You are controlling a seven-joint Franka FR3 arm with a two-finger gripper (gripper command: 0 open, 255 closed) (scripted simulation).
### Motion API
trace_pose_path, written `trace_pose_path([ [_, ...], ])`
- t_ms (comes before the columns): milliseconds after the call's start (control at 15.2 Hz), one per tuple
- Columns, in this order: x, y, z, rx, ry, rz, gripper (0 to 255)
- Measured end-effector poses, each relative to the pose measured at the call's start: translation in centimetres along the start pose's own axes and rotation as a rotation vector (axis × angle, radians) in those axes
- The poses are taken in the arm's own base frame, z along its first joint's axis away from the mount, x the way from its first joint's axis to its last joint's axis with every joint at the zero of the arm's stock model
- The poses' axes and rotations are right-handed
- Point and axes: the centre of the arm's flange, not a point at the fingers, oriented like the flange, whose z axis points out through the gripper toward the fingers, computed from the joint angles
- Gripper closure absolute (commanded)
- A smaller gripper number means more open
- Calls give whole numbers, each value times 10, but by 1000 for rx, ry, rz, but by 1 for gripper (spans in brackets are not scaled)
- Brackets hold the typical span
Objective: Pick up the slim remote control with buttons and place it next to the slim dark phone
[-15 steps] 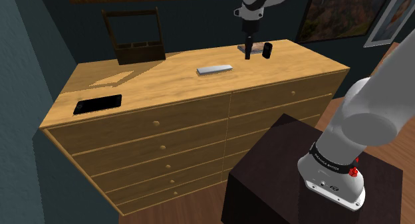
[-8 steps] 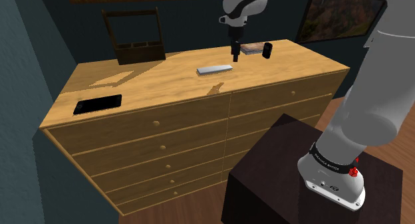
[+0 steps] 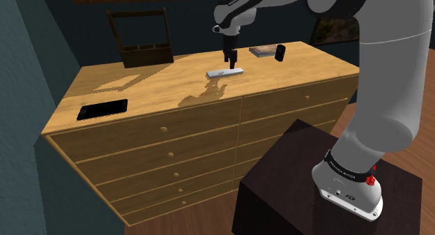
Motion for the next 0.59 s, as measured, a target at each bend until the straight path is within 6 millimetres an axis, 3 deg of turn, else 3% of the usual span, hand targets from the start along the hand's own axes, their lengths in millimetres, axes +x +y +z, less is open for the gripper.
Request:
trace_pose_path([
  [132, 8, 9, 9, 3, 4, -35, 0],
  [594, 11, 12, 45, 3, 6, -48, 0],
])
